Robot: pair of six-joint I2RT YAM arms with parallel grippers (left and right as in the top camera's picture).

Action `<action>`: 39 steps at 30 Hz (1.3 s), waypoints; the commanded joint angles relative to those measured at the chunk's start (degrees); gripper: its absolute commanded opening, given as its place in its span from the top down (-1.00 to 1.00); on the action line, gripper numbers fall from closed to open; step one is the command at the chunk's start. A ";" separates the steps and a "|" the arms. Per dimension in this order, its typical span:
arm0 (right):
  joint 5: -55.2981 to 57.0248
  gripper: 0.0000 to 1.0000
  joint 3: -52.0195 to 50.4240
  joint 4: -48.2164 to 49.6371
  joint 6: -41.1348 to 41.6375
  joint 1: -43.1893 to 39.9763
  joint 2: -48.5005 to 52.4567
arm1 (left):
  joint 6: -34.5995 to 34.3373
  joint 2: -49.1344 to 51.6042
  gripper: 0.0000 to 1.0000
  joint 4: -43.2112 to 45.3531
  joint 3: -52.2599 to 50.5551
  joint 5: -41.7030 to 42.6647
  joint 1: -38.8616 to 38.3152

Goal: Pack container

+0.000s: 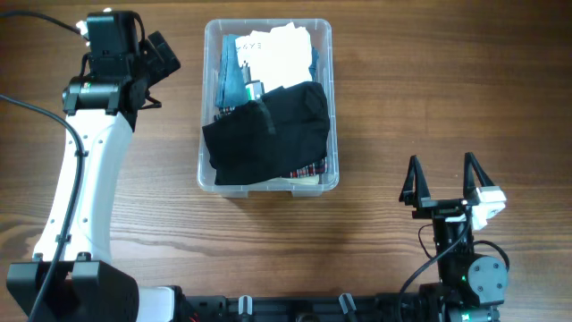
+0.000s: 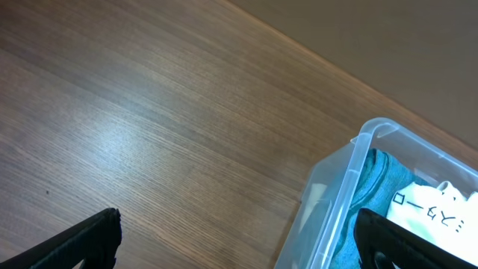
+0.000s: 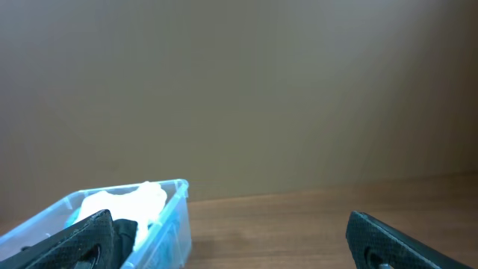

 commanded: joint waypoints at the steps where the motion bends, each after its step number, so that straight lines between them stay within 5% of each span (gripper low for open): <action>1: 0.59 -1.00 -1.46 0.55 1.05 -0.59 -1.01 | -0.11 0.00 -0.99 0.11 0.37 -0.72 0.20; 9: 0.59 -1.00 -3.67 -0.92 0.63 -1.29 -1.01 | -0.11 0.00 -0.99 0.11 0.37 -0.74 0.20; 20: -6.73 -0.99 -3.67 -7.34 -13.94 -2.21 -1.01 | -0.11 0.00 -0.99 0.11 0.37 -0.72 0.20; 39: -6.71 -1.00 -3.67 -9.14 -13.84 -2.23 -0.42 | -0.11 0.00 -0.99 0.11 0.37 -0.74 0.20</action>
